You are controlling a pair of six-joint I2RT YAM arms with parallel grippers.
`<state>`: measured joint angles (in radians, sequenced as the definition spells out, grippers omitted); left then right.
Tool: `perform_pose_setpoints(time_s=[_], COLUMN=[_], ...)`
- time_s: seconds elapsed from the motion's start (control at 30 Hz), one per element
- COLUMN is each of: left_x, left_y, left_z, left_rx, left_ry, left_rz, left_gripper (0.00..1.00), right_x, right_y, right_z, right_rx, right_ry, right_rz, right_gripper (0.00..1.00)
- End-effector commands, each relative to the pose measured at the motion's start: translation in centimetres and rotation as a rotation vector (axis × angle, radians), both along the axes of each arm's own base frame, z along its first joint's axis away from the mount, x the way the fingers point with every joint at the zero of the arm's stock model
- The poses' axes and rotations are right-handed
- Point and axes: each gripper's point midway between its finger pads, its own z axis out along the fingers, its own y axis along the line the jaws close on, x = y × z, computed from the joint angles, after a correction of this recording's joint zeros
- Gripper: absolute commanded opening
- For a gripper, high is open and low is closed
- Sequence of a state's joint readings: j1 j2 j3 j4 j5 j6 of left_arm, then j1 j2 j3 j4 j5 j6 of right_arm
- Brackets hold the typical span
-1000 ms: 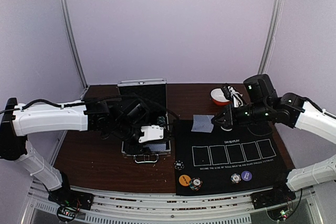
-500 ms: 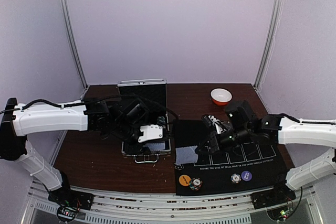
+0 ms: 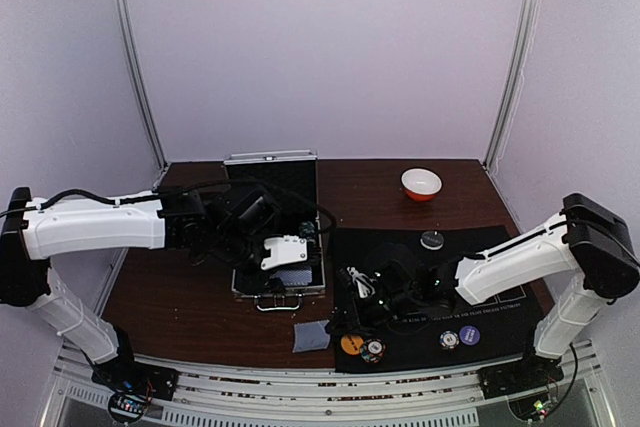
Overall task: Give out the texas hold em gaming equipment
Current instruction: Distribute the poker card in the big blind area.
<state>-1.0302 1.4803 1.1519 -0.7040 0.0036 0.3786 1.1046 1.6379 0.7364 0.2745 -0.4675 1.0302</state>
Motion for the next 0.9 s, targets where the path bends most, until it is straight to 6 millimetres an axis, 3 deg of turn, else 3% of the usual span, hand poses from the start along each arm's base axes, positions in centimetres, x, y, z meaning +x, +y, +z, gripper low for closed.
perform_pose_setpoints(time_s=[0.0,0.27,0.6,0.77,0.87], left_x=[0.6,0.6,0.5,0.5,0.4], left_y=[0.0,0.2,0.1,0.0,0.0], left_z=[1.3,1.3,1.4,1.8,2.1], left_rx=[-0.050,-0.047,-0.053,-0.061,-0.071], left_ry=[-0.027,-0.025,-0.021,-0.027,-0.027], left_rz=[0.023,0.021,0.018,0.016,0.008], left_gripper=[0.53,0.53,0.53,0.53,0.53], right_x=[0.5,0.6,1.9,3.5,4.9], right_y=[1.4,0.6,-0.9,-2.4,-2.7], right_z=[-0.2,-1.4,1.7,4.9,9.3], right_rx=[0.005,-0.091,-0.147,-0.116,0.043], right_ry=[-0.010,-0.037,-0.132,-0.214,-0.292], right_rz=[-0.034,-0.026,-0.045,-0.082,-0.102], right_gripper=[0.00,0.00,0.30,0.43,0.64])
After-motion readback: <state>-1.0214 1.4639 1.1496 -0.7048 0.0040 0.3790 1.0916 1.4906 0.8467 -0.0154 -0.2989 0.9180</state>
